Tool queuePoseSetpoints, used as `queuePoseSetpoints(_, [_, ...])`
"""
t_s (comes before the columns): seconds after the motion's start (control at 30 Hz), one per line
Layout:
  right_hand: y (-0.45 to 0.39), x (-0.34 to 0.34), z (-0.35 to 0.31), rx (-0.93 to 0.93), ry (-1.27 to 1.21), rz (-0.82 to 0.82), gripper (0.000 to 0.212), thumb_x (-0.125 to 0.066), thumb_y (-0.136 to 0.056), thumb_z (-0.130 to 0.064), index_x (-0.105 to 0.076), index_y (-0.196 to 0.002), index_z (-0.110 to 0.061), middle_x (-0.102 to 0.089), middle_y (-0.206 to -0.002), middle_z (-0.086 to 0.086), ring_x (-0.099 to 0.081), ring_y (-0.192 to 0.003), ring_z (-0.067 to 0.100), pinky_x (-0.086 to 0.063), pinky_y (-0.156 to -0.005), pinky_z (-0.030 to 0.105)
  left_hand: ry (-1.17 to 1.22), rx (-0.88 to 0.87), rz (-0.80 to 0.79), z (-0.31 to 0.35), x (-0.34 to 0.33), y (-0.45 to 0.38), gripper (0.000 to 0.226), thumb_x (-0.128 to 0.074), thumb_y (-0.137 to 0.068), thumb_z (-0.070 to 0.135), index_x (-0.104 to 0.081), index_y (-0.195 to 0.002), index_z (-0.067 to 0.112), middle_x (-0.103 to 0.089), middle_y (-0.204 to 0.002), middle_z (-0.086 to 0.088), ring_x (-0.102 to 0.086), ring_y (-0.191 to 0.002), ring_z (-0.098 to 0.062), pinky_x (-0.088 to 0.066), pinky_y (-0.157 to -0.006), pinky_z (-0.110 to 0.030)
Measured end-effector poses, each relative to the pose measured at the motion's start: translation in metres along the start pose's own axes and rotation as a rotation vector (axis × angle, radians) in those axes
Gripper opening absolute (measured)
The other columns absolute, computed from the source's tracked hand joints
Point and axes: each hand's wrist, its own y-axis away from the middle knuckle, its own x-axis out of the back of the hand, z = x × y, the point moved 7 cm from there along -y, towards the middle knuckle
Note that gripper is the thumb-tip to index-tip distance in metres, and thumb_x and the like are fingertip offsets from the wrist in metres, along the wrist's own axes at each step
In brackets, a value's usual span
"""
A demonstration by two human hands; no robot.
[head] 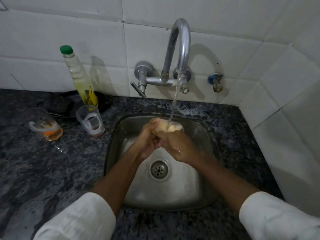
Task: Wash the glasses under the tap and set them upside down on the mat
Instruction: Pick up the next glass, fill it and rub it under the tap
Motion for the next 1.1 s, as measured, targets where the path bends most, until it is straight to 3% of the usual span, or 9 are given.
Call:
queuePoseSetpoints(0.1, [-0.002, 0.009, -0.001, -0.154, -0.587, 0.325, 0.018, -0.053, -0.093, -0.016, -0.069, -0.084, -0.017, -0.067, -0.074, -0.002, -0.065, -0.072, 0.018, -0.053, -0.064, 0.039, 0.321, -0.068, -0.15, -0.004, -0.012, 0.006, 0.037, -0.066, -0.087, 0.027, -0.062, -0.115, 0.003, -0.071, -0.1, -0.019, -0.071, -0.086, -0.028, -0.061, -0.065, -0.037])
queuePoseSetpoints(0.27, [0.006, -0.006, 0.011, 0.037, 0.199, -0.101, 0.031, -0.042, -0.092, -0.039, -0.061, -0.108, -0.02, -0.066, -0.089, 0.005, -0.065, -0.085, 0.026, -0.051, -0.067, 0.038, -0.038, 0.068, 0.019, -0.002, -0.001, -0.003, 0.053, -0.071, -0.084, 0.036, -0.054, -0.126, 0.008, -0.072, -0.09, -0.011, -0.07, -0.075, -0.021, -0.06, -0.063, -0.035])
queuePoseSetpoints(0.37, [-0.001, 0.008, -0.002, -0.057, -0.437, 0.154, 0.031, -0.041, -0.093, -0.039, -0.063, -0.072, -0.032, -0.064, -0.072, -0.006, -0.063, -0.074, 0.018, -0.052, -0.07, 0.04, 0.242, 0.003, -0.056, -0.014, -0.008, 0.003, 0.055, -0.06, -0.094, 0.037, -0.052, -0.126, -0.006, -0.068, -0.106, -0.019, -0.069, -0.092, -0.027, -0.061, -0.077, -0.039])
queuePoseSetpoints(0.43, [-0.003, 0.008, -0.008, -0.071, -0.731, 0.249, 0.027, -0.049, -0.096, -0.023, -0.064, -0.076, -0.032, -0.062, -0.07, -0.011, -0.059, -0.07, 0.01, -0.048, -0.068, 0.037, 0.449, -0.016, -0.096, -0.018, -0.012, 0.004, 0.043, -0.052, -0.097, 0.028, -0.056, -0.116, -0.01, -0.067, -0.107, -0.023, -0.07, -0.095, -0.03, -0.061, -0.082, -0.041])
queuePoseSetpoints(0.5, [0.003, 0.005, -0.01, -0.038, -0.54, 0.099, 0.012, -0.051, -0.096, -0.025, -0.06, -0.102, -0.031, -0.06, -0.081, -0.003, -0.056, -0.073, 0.013, -0.045, -0.064, 0.036, 0.365, -0.002, -0.075, -0.015, -0.008, -0.001, 0.046, -0.058, -0.094, 0.03, -0.057, -0.122, -0.007, -0.065, -0.115, -0.025, -0.067, -0.105, -0.033, -0.057, -0.093, -0.043])
queuePoseSetpoints(0.6, [0.008, -0.002, 0.002, 0.047, 0.206, -0.138, 0.036, -0.046, -0.095, -0.027, -0.039, -0.13, -0.028, -0.063, -0.108, 0.008, -0.061, -0.094, 0.024, -0.045, -0.069, 0.038, 0.023, 0.136, 0.035, -0.018, -0.003, -0.006, 0.049, -0.066, -0.088, 0.048, -0.067, -0.112, 0.005, -0.07, -0.102, -0.015, -0.069, -0.086, -0.024, -0.059, -0.075, -0.036])
queuePoseSetpoints(0.77, [-0.003, 0.006, -0.011, -0.136, -0.313, 0.232, 0.033, -0.042, -0.09, -0.04, -0.069, -0.096, -0.022, -0.072, -0.093, 0.006, -0.067, -0.09, 0.026, -0.053, -0.079, 0.044, 0.435, -0.015, -0.13, -0.022, -0.011, -0.001, 0.054, -0.073, -0.084, 0.032, -0.055, -0.123, 0.0, -0.057, -0.121, -0.023, -0.058, -0.112, -0.034, -0.04, -0.108, -0.047])
queuePoseSetpoints(0.93, [0.008, 0.0, -0.008, 0.043, 0.206, -0.154, 0.026, -0.043, -0.096, -0.033, -0.058, -0.113, -0.019, -0.064, -0.109, 0.01, -0.061, -0.103, 0.031, -0.043, -0.073, 0.037, -0.004, 0.155, 0.052, -0.025, 0.004, -0.006, 0.058, -0.071, -0.079, 0.05, -0.069, -0.116, 0.005, -0.07, -0.106, -0.012, -0.067, -0.092, -0.024, -0.054, -0.082, -0.036])
queuePoseSetpoints(1.1, [0.0, 0.002, -0.012, -0.107, -0.092, 0.152, 0.041, -0.032, -0.093, -0.046, -0.066, -0.103, -0.025, -0.069, -0.097, 0.003, -0.064, -0.095, 0.025, -0.051, -0.076, 0.038, 0.519, 0.038, -0.086, -0.036, -0.005, -0.001, 0.048, -0.071, -0.087, 0.034, -0.059, -0.122, 0.003, -0.057, -0.124, -0.021, -0.051, -0.125, -0.033, -0.027, -0.119, -0.049])
